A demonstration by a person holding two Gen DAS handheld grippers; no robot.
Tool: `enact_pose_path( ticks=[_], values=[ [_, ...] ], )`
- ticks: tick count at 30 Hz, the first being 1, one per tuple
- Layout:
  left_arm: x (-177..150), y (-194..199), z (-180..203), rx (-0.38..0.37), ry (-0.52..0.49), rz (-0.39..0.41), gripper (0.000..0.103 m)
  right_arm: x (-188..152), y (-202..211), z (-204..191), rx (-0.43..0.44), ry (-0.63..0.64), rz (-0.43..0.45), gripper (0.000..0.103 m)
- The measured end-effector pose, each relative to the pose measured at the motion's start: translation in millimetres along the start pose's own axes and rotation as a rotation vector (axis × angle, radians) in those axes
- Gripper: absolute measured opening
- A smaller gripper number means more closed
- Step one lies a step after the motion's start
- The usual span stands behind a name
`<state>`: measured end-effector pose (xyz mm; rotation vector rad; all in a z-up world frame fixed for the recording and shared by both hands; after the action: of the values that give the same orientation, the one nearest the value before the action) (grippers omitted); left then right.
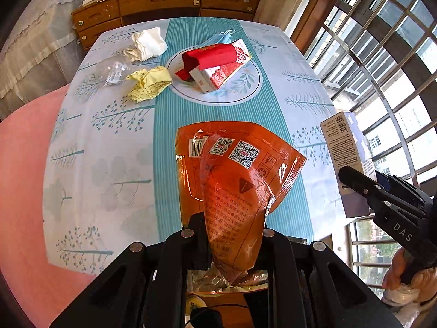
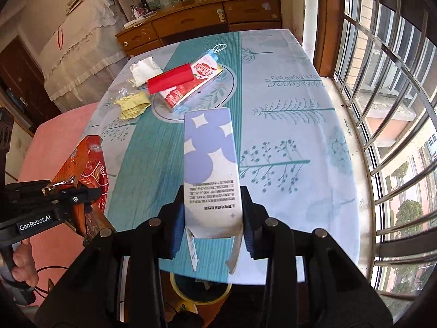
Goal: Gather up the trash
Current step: 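Carry the orange bag and carton in both tools over the bin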
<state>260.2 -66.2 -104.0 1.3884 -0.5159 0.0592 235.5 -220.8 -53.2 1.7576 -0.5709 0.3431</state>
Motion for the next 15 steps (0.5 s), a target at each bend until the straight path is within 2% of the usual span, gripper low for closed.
enact_pose_path(
  ticks=[7, 15],
  values=[
    [-80, 45, -19, -0.022, -0.069, 0.067, 0.015, -88, 44, -47, -0.009, -0.048, 0.030, 0.032],
    [-159, 60, -19, -0.038, -0.107, 0.023, 0.015, -184, 57, -77, -0.031, -0.016, -0.062, 0.032]
  ],
)
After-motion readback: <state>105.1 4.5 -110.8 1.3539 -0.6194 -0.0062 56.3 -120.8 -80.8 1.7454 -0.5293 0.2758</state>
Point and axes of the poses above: each gripper's, at about its wrist camera, not at the fingertips, and y roughly against the way its jaws point, z to its right, x to its top, the point moved 7 cm from there along -y, roughly the way its jaws point, and after that the axes turned 13 degrees about -y, right-handed, at the moved point
